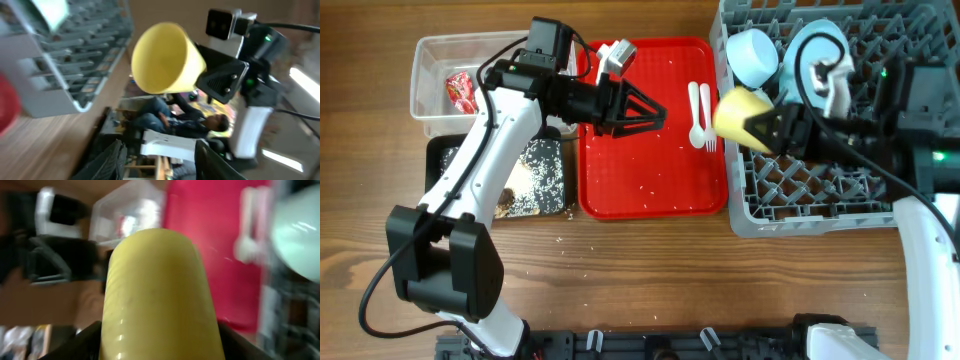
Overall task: Sort waste into correct bins and load items into the dishwasher rack
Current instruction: 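Lower the yellow cup into the dish rack with the right gripper and release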
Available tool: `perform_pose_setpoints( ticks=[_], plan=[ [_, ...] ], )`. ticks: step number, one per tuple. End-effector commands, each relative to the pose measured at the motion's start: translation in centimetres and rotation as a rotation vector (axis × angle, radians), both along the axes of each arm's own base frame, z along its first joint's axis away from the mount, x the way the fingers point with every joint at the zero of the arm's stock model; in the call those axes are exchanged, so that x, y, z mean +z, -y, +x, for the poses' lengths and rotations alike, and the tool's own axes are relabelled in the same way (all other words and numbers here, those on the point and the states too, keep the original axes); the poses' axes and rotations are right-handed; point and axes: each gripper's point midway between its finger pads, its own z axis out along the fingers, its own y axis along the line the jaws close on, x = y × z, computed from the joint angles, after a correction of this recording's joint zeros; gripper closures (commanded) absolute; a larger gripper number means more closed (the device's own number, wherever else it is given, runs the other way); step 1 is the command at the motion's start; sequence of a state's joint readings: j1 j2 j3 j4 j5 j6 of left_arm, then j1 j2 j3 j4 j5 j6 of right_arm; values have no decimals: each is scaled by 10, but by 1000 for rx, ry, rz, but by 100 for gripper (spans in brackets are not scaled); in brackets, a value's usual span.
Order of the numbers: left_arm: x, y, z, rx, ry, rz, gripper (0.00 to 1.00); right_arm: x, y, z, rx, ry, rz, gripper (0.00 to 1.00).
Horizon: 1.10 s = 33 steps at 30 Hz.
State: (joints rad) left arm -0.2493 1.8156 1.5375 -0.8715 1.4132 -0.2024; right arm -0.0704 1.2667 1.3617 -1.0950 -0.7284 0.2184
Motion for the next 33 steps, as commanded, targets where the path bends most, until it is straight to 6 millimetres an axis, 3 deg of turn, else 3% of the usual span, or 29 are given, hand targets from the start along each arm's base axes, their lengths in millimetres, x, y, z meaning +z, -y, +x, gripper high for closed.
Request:
perform_pose_setpoints(
  ticks=[1,5,10,13,18,20,25,30,33],
  plan=[
    [-27,-6,14,85,65,188,46,-30,47,-11,-197,-125,-232,39],
    [-72,-29,34,205,107,481,37,-58,82,-34,-332,-303,-408,38],
    [-108,-67,54,321,159,778,16,-88,93,-47,-332,-483,-515,39],
    [-111,-71,55,331,164,804,4,-108,84,-41,-274,-555,-536,38],
    [-111,-71,55,331,164,804,2,-140,62,-32,-162,-642,-579,38],
    [-112,-71,54,329,161,806,2,-149,58,-31,-141,-664,-588,33],
    [-113,-72,52,325,151,810,0,-154,58,-27,-141,-667,-593,13],
    [-113,-72,52,325,151,810,0,-151,58,-24,-145,-653,-590,12],
    [-113,-72,52,325,151,810,0,-132,54,-11,-151,-585,-564,13]
  ],
)
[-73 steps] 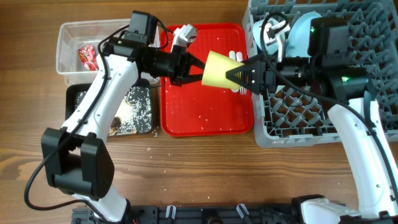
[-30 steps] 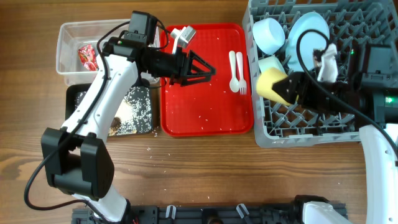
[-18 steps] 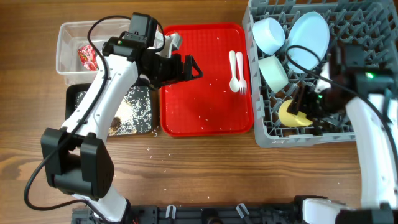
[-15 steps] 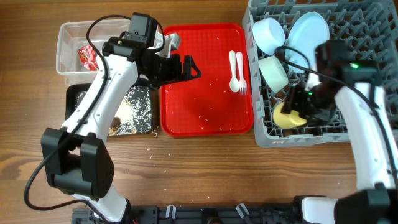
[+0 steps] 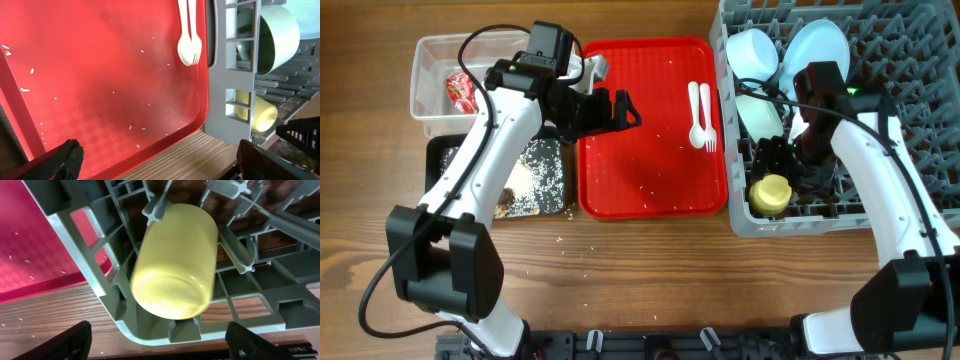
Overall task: Sort waste into correct bins and load items into the dishwasher rack
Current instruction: 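Lower the yellow cup into the dish rack with the right gripper and release, then reach the right gripper to the white spoon on the red tray and grasp it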
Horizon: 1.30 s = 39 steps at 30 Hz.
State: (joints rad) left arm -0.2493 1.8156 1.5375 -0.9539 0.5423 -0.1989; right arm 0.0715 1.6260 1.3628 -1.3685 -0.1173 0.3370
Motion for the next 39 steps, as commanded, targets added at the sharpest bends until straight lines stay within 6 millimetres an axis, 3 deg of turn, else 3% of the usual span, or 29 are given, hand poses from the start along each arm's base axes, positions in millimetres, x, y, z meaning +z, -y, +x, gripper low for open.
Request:
perform_pose_setpoints(
  ticks=[1,3,4,7,9,12,16,19,23,27,34,39],
  plan=[
    [4,-1,1,-5,21,11,0,30,-5,21,23,117,28,15],
    [3,-5,4,5,31,28,0,52,-18,30,67,194,86,18],
    [2,-9,8,17,44,41,0,75,-29,38,95,275,109,20],
    [4,-24,18,58,60,41,0,106,-59,51,171,405,135,21],
    [4,-39,25,97,60,41,0,115,-81,62,176,473,128,25],
    [3,-75,36,185,55,46,0,112,-108,79,182,540,87,28],
    [3,-116,45,283,54,48,0,92,-122,109,142,589,-3,28],
    [3,-137,48,333,52,50,0,56,-133,137,147,570,-25,29],
    [3,-147,49,358,52,50,0,4,-141,166,173,522,-70,29],
    [3,-147,49,358,52,50,0,-25,-142,196,163,473,-123,30],
    [3,-147,49,358,52,50,0,-72,-111,202,100,363,-187,32],
    [3,-147,49,358,52,50,0,-93,-109,202,130,328,-199,34]
  ],
)
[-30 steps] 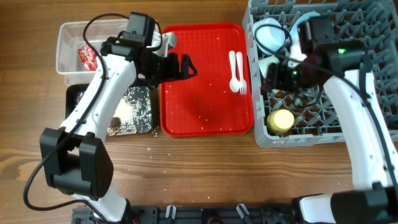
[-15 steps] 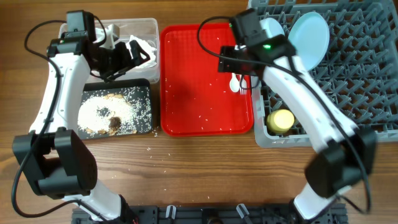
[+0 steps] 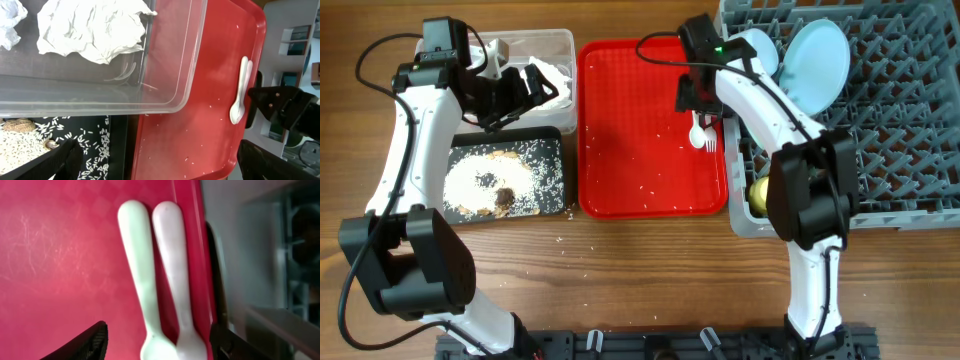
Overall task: Sort waste into correct bins and load items into the dishwasher rack
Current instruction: 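Reach the right gripper to the white spoon on the red tray and grasp it, then carry the white spoon into the dish rack with the right gripper and release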
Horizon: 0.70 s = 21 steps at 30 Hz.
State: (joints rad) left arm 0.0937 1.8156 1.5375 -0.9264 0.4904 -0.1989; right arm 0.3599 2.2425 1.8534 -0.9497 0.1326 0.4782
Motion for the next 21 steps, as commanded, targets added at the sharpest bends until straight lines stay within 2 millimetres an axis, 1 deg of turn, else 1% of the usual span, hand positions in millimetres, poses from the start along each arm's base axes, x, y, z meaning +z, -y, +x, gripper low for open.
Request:
perform_pose_setpoints(
  ticks=[1,5,6,9,13,17,21],
  plan=[
    [5,-2,1,-3,19,7,0,-13,2,4,3,-12,-31,36],
    [5,-2,1,-3,19,7,0,-28,0,3,15,-33,-28,42],
    [5,-2,1,-3,19,7,0,-29,-6,4,41,-33,1,43],
    [5,-2,1,-3,19,7,0,-29,-10,7,42,-24,19,49],
    [5,-2,1,-3,19,7,0,-31,-14,5,48,-34,46,56],
    [5,-2,1,-3,19,7,0,-37,-14,1,50,-49,49,63],
    [5,-2,1,-3,19,7,0,-42,-14,-2,51,-64,46,67]
  ],
)
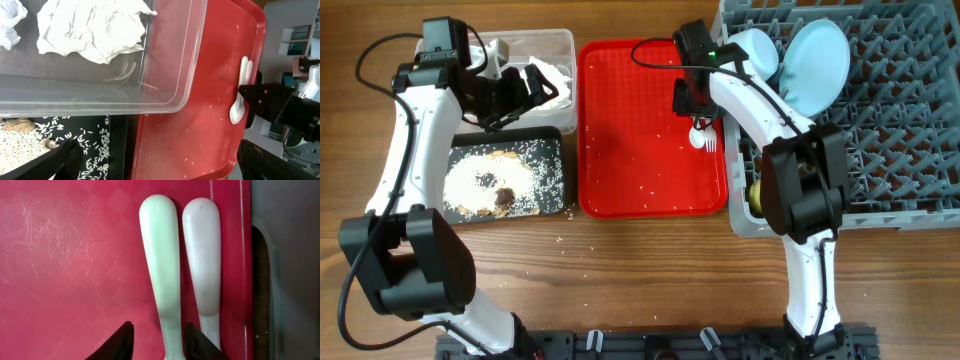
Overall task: Sort waste into correct bins and load items into the dishwasher rack
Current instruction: 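Carry the white spoon into the dish rack with the right gripper and release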
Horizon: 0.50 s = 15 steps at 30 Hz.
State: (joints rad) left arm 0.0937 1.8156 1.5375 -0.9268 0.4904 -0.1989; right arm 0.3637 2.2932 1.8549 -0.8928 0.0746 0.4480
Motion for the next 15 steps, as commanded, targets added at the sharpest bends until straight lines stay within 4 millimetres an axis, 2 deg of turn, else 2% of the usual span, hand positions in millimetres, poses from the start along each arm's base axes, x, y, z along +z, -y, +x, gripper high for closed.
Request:
perform_pose_setpoints(
  ticks=[1,6,9,15],
  plan=[
    [5,-2,1,-3,20,7,0,-23,1,-8,5,-55,-4,68],
    [5,-2,1,-3,20,7,0,-43,3,-14,5,-101,-22,69],
    [5,-2,1,-3,20,7,0,-48,4,-17,5,-116,-27,70],
    [5,-2,1,-3,20,7,0,-49,3,-26,11,-156,-17,89]
  ],
)
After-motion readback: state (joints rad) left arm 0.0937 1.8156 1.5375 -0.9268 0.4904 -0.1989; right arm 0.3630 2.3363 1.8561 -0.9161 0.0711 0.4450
